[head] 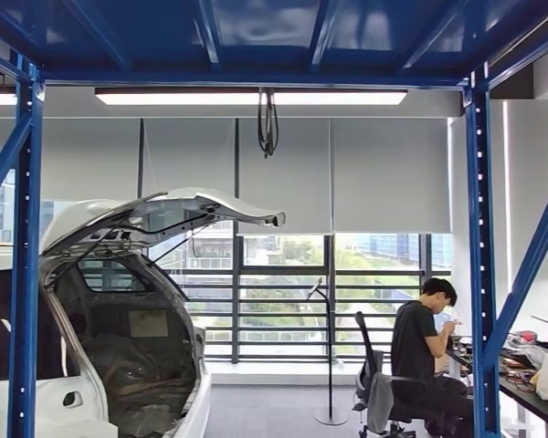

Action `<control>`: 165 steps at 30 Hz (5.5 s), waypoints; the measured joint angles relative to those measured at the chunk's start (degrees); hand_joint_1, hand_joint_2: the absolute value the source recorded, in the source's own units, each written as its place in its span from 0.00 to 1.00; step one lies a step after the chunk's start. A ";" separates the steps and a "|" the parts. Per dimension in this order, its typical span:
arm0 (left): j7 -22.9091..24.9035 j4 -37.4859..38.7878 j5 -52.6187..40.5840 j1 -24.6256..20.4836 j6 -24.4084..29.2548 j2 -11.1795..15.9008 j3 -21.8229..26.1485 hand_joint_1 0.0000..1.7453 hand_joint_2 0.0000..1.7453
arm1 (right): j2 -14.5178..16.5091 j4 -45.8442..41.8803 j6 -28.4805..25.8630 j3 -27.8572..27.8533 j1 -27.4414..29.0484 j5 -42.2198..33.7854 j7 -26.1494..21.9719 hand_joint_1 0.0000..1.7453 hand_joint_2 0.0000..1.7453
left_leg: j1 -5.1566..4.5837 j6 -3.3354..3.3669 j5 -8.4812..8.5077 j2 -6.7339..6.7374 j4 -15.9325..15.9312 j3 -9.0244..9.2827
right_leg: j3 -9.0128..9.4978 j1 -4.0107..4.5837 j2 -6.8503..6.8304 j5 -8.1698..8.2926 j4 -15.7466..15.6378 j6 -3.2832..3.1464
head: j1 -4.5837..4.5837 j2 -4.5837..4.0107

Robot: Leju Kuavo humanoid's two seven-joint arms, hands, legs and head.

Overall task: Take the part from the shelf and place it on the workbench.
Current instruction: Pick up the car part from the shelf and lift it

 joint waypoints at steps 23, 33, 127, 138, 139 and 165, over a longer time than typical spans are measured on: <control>-0.37 0.00 -0.09 0.15 -0.20 0.31 -0.20 0.00 0.00 | -0.31 -0.12 1.26 -0.19 0.81 -2.92 0.74 0.00 0.00 | -0.22 2.48 2.05 0.03 -0.04 -2.57 | -3.87 -0.10 0.12 -5.80 12.05 2.52 | -0.03 -0.02; -0.37 0.15 0.84 -0.09 -0.20 0.27 -0.20 0.00 0.00 | -2.45 1.98 8.51 -1.15 0.70 -18.14 7.24 0.00 0.00 | -0.23 -0.14 -3.09 -0.04 6.64 -3.21 | 1.42 0.06 -0.05 -0.71 -0.05 -0.88 | 0.01 -0.03; -0.10 1.90 0.88 -0.76 0.21 -1.02 -0.24 0.00 0.00 | -1.15 49.56 -6.87 54.82 -24.86 12.96 18.40 0.00 1.00 | -0.30 1.35 4.65 0.00 0.87 -6.55 | 4.18 0.24 0.06 -2.87 -1.08 1.30 | -0.01 -0.04; -0.66 1.90 1.19 -0.65 0.65 -1.02 -0.28 0.00 0.00 | -0.91 41.64 -13.02 49.05 -17.11 39.33 23.50 0.00 1.00 | -0.29 1.34 4.64 0.00 0.86 -6.56 | 4.16 0.25 0.07 -2.89 -1.08 1.29 | -0.01 -0.04; -0.67 1.90 1.19 -0.64 0.66 -1.02 -0.29 0.00 0.00 | -0.80 40.84 -13.18 48.34 -16.52 40.80 23.54 0.00 1.00 | -0.29 1.34 4.64 0.00 0.86 -6.56 | 4.16 0.25 0.07 -2.89 -1.08 1.29 | -0.01 -0.04; -0.71 1.90 1.22 -0.54 0.72 -1.10 -0.55 0.00 0.00 | -0.44 29.49 -11.63 37.85 -11.93 47.80 22.80 0.00 1.00 | -0.29 1.34 4.65 0.01 0.86 -6.55 | 4.15 0.25 0.07 -2.88 -1.08 1.29 | -0.01 -0.04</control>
